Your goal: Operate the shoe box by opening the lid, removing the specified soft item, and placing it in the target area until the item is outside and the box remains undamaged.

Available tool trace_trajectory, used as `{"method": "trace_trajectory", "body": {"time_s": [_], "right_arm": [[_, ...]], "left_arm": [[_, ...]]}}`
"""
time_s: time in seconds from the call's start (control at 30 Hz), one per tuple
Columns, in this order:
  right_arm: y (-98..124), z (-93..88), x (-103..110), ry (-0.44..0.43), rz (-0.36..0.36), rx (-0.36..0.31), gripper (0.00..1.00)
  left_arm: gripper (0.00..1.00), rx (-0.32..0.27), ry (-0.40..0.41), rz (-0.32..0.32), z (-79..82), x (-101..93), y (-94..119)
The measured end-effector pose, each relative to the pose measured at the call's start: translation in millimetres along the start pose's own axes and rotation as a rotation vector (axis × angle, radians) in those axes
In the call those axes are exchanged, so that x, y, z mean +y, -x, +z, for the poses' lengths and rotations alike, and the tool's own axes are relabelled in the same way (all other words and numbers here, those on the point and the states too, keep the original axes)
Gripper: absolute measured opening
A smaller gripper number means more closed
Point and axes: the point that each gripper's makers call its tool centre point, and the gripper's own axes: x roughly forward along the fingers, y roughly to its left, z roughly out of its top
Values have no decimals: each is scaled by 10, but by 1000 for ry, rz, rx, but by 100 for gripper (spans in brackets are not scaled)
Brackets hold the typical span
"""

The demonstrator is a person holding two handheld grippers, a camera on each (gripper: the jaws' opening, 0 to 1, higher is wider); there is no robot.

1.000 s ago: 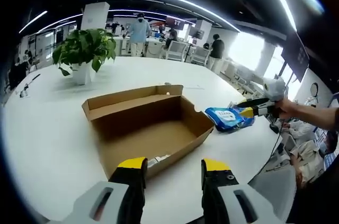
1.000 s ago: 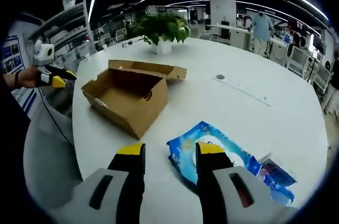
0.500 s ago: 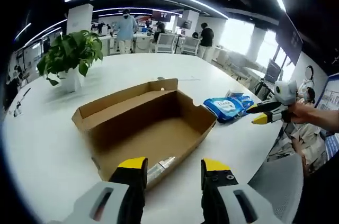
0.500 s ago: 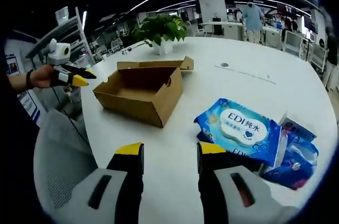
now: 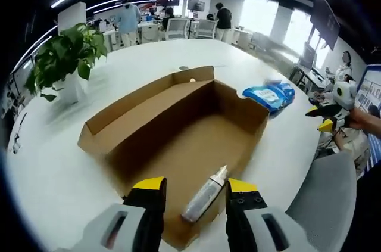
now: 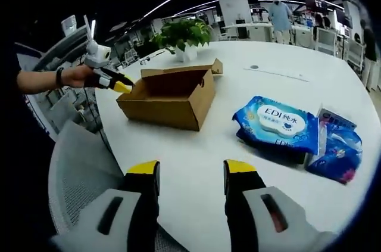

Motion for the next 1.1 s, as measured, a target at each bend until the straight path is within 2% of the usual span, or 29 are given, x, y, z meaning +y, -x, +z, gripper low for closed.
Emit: {"method": "trace_trajectory", "body": {"time_s": [0.1, 0.13, 0.2, 0.23, 0.37, 0.53, 0.67, 0.77, 0.83, 0.97, 1.1], "right_arm": [[33, -8, 44, -15, -3, -13, 40], [37, 2, 54, -27, -2, -23, 40], [42, 18, 70, -37, 0, -32, 40], [48, 25, 80, -30, -3, -31, 40], [77, 50, 83, -19, -10, -34, 40], [171, 67, 79, -16, -29, -48, 41], [235, -1, 18, -23, -44, -50, 41], [277, -84, -33, -29, -56, -44, 41], [298, -104, -20, -44, -60, -49, 41], [295, -97, -24, -60, -61, -61, 41], [295, -62, -3, -61, -59, -74, 41]], "left_arm": [[40, 62, -55, -67, -55, -89, -83], [40, 98, -84, -117, -98, -168, -117], [40, 136, -155, -138, -141, -209, -176], [39, 123, -150, -145, -105, -225, -199], [39, 154, -162, -182, -79, -224, -305], [39, 199, -188, -230, -115, -247, -426], [39, 233, -188, -277, -153, -271, -495], [40, 257, -208, -299, -184, -296, -532], [41, 284, -257, -309, -232, -311, -557], [42, 339, -311, -312, -346, -315, -610], [42, 355, -327, -304, -385, -332, -642]]}}
